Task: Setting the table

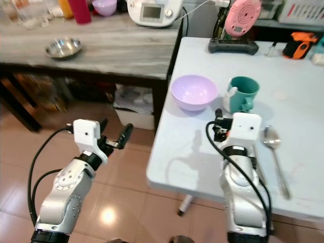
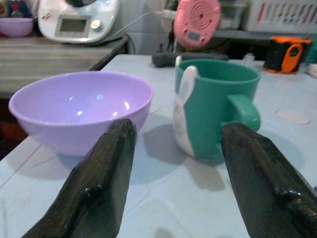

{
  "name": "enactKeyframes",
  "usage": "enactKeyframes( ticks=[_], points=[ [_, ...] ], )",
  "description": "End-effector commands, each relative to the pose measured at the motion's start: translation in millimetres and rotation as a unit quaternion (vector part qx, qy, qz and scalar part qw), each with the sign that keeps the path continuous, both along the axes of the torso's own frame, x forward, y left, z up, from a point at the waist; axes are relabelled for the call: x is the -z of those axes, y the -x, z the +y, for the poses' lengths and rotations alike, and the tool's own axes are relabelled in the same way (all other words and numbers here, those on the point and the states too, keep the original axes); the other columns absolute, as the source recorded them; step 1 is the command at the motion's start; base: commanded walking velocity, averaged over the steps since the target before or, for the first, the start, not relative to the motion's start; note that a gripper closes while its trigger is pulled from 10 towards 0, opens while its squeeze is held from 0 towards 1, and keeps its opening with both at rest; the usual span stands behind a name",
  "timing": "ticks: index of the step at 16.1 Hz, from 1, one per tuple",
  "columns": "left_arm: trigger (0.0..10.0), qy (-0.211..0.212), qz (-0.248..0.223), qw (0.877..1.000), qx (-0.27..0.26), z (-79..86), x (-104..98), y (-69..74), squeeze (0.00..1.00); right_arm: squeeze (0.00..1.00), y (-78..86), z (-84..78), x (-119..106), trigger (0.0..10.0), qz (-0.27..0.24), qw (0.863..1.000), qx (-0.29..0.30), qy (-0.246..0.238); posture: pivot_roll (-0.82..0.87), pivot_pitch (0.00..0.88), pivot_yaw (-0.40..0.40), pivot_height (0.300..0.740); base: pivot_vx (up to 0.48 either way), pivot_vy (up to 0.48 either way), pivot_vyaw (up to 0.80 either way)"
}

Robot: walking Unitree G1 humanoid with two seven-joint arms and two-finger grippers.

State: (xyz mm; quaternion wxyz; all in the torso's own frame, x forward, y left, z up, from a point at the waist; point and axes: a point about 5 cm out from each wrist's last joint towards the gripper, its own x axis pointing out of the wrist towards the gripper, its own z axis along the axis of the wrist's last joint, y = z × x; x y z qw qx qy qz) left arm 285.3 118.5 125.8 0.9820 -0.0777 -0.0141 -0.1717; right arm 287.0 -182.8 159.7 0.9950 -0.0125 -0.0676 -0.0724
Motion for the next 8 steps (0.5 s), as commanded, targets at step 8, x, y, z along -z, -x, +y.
enactKeyframes(
  ticks=[8],
  points=[
    [10.0,0.032,-0.001,0.999,0.034,2.8,-0.7,4.1,0.0,0.0,-1.2,4.1,-6.0,10.0,-0.014,0.999,-0.007,0.03,-0.19,0.145,0.049,0.74,0.0,0.0,0.05]
  ],
)
